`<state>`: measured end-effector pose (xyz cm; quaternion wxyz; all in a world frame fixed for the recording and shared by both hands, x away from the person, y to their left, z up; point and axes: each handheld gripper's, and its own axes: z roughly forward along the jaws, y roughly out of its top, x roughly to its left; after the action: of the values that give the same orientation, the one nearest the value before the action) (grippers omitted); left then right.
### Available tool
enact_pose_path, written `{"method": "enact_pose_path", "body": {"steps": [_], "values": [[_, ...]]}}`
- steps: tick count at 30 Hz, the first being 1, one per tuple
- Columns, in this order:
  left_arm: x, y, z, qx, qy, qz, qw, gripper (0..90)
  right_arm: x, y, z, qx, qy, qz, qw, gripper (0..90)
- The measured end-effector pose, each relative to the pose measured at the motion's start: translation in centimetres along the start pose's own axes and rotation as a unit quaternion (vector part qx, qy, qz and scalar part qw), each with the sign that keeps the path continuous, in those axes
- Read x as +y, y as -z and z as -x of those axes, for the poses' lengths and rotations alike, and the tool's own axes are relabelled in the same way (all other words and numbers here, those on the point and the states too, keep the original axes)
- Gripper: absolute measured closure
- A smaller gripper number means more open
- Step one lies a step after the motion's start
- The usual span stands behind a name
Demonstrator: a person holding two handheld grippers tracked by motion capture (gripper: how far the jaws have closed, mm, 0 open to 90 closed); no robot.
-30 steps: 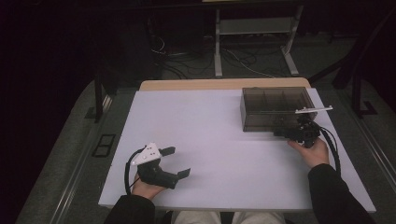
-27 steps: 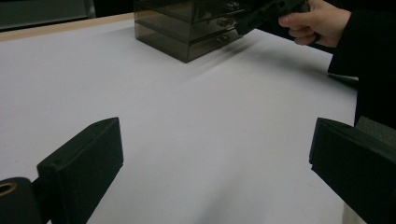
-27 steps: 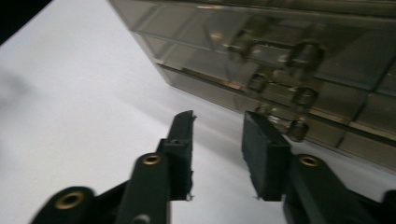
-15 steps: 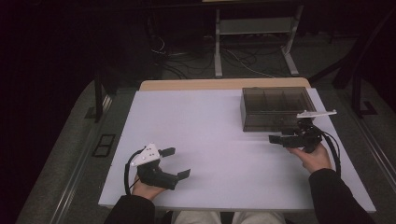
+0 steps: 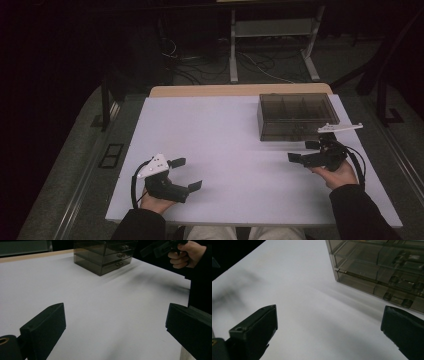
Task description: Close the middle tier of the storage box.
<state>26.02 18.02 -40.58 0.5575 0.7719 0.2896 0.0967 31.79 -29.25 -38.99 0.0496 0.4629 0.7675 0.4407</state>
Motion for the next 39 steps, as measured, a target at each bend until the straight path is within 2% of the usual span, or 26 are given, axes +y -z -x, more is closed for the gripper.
{"method": "enact_pose_path", "body": {"steps": [23, 27, 39], "values": [[-0.1, 0.0, -0.3, 0.002, 0.004, -0.005, 1.0, 2.0, -3.2, 1.2, -1.6, 0.0, 0.008, 0.011, 0.9999, 0.2], [-0.1, 0.1, -0.3, 0.002, 0.006, -0.007, 1.0, 2.0, -3.8, 1.4, -2.0, 0.003, 0.006, 0.022, 0.9997, 0.2], [-0.2, 0.0, -0.5, -0.006, 0.019, -0.019, 0.9996, 1.9, -5.8, 2.0, -2.7, 0.001, 0.025, 0.059, 0.9979, 0.2]]}}
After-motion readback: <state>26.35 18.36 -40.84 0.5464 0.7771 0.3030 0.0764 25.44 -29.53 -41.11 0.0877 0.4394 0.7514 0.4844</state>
